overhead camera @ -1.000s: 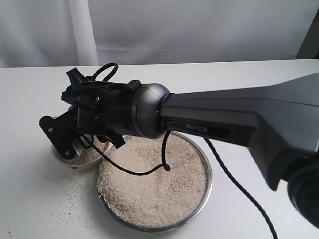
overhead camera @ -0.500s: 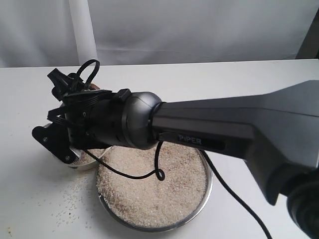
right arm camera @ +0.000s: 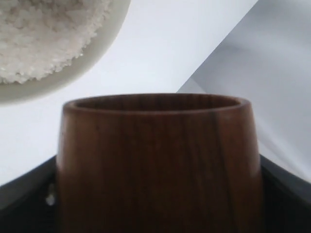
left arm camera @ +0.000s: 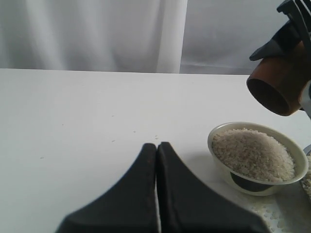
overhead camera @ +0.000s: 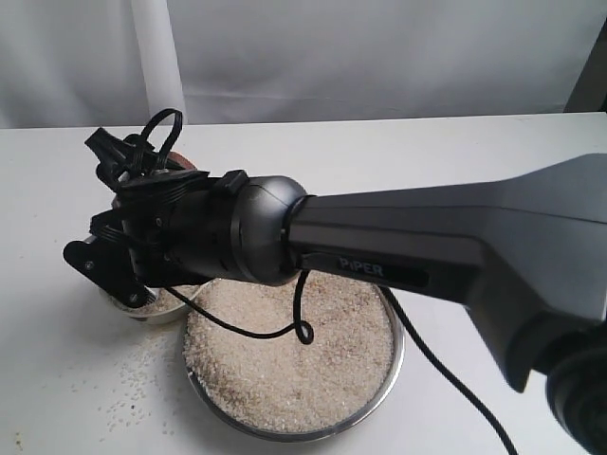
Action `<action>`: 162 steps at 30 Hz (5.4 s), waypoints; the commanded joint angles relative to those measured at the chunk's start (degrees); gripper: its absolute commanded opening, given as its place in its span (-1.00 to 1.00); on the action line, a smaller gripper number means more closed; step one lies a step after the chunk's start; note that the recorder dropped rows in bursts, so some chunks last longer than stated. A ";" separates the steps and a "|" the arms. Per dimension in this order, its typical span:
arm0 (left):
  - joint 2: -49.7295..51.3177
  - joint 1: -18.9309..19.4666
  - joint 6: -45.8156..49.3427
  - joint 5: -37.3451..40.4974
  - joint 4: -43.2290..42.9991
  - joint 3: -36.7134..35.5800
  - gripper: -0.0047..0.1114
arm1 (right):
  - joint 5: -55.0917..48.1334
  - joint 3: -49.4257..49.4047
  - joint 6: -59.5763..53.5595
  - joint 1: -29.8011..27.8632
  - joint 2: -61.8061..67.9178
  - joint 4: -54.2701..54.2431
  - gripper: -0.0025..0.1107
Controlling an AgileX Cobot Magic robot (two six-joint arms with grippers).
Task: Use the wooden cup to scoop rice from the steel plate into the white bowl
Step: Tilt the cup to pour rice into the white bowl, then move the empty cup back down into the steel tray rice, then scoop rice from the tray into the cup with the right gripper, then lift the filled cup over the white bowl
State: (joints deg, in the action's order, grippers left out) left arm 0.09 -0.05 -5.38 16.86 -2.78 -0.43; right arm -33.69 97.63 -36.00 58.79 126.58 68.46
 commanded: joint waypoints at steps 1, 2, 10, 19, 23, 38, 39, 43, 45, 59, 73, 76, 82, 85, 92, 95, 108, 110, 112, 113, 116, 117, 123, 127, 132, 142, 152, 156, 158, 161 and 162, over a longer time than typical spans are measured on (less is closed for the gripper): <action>-0.09 -0.21 -0.14 -0.57 0.26 0.43 -0.92 | -2.30 0.45 2.41 0.10 -0.18 -1.38 -0.96; -0.09 -0.21 -0.14 -0.57 0.26 0.43 -0.92 | -3.05 0.45 3.17 0.10 -0.37 -3.10 -0.96; -0.09 -0.21 -0.14 -0.57 0.26 0.43 -0.92 | -6.56 -1.42 8.45 -1.45 -8.75 -19.94 -0.96; -0.09 -0.21 -0.14 -0.57 0.26 0.43 -0.92 | -7.97 -20.47 8.04 -4.74 -21.00 -14.96 -0.96; -0.09 -0.21 -0.14 -0.57 0.26 0.43 -0.92 | -8.35 -26.23 7.93 -6.99 -21.22 -13.42 -0.96; -0.09 -0.21 -0.14 -0.57 0.26 0.43 -0.92 | -7.39 -28.33 7.93 -9.59 -11.47 -9.12 -0.96; -0.09 -0.21 -0.14 -0.57 0.26 0.43 -0.92 | -7.55 -28.20 7.93 -9.59 -11.00 -9.12 -0.96; -0.09 -0.21 -0.14 -0.57 0.26 0.43 -0.92 | -6.66 -28.20 7.93 -9.59 -9.55 -9.12 -0.96; -0.09 -0.21 -0.14 -0.57 0.26 0.43 -0.92 | -6.21 -28.20 7.93 -9.59 -8.98 -9.12 -0.96; -0.09 -0.21 -0.14 -0.57 0.26 0.43 -0.92 | 2.42 -28.20 7.93 -7.37 -8.35 -18.03 -0.96; -0.09 -0.21 -0.14 -0.57 0.26 0.43 -0.92 | 11.98 -28.20 7.93 -7.37 -8.35 -34.62 -0.96; -0.09 -0.21 -0.14 -0.57 0.26 0.43 -0.92 | 11.84 -28.20 7.93 -7.37 -8.35 -35.05 -0.96; -0.09 -0.21 -0.14 -0.57 0.26 0.43 -0.92 | 12.67 -29.40 7.93 -8.56 -9.15 -37.25 -0.96; -0.09 -0.21 -0.14 -0.57 0.26 0.43 -0.92 | 20.71 -34.49 7.93 -10.24 -12.43 -39.20 -0.96; -0.09 -0.21 -0.14 -0.57 0.26 0.43 -0.92 | 39.92 -43.37 9.36 -13.29 -14.41 -47.05 -0.96; -0.09 -0.21 -0.14 -0.57 0.26 0.43 -0.92 | 45.13 -45.58 9.36 -14.08 -14.63 -49.67 -0.96; -0.09 -0.21 -0.14 -0.57 0.26 0.43 -0.92 | 53.56 -47.10 9.67 -14.34 -17.21 -53.44 -0.96; -0.09 -0.21 -0.14 -0.57 0.26 0.43 -0.92 | 53.63 -47.10 9.67 -14.34 -17.43 -53.44 -0.96; -0.09 -0.21 -0.14 -0.57 0.26 0.43 -0.92 | 54.02 -47.10 9.94 -14.34 -17.67 -53.44 -0.96; -0.09 -0.21 -0.14 -0.57 0.26 0.43 -0.92 | 54.31 -47.10 10.18 -14.34 -17.65 -53.44 -0.96; -0.09 -0.21 -0.14 -0.57 0.26 0.43 -0.92 | 54.80 -47.10 10.77 -14.24 -17.65 -53.44 -0.96; -0.09 -0.21 -0.14 -0.57 0.26 0.43 -0.92 | 54.80 -47.10 10.77 -14.24 -17.65 -53.44 -0.96; -0.09 -0.21 -0.14 -0.57 0.26 0.43 -0.92 | 54.91 -47.10 10.90 -14.24 -17.65 -53.44 -0.96; -0.09 -0.21 -0.14 -0.57 0.26 0.43 -0.92 | 55.51 -47.10 10.90 -14.24 -17.65 -53.44 -0.96; -0.09 -0.21 -0.14 -0.57 0.26 0.43 -0.92 | 51.67 -43.94 10.90 -14.24 -17.79 -53.69 -0.96; -0.09 -0.21 -0.14 -0.57 0.26 0.43 -0.92 | 29.62 -25.32 10.79 -12.51 -17.08 -51.10 -0.96; -0.09 -0.21 -0.14 -0.57 0.26 0.43 -0.92 | 11.25 -5.91 10.79 -8.22 -7.09 -45.78 -0.96; -0.09 -0.21 -0.14 -0.57 0.26 0.43 -0.92 | 6.76 -1.18 10.79 -6.80 -3.52 -41.70 -0.96; -0.09 -0.21 -0.14 -0.57 0.26 0.43 -0.92 | 5.80 -0.03 10.79 -6.29 -2.57 -40.09 -0.96; -0.09 -0.21 -0.14 -0.57 0.26 0.43 -0.92 | 5.65 0.48 9.81 -5.61 -1.75 -37.34 -0.96; -0.09 -0.21 -0.14 -0.57 0.26 0.43 -0.92 | 5.65 0.47 9.38 -5.49 -1.72 -36.25 -0.96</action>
State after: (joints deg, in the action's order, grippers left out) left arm 0.09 -0.05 -5.38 16.86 -2.78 -0.43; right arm -28.03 97.14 -25.52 52.62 124.86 28.96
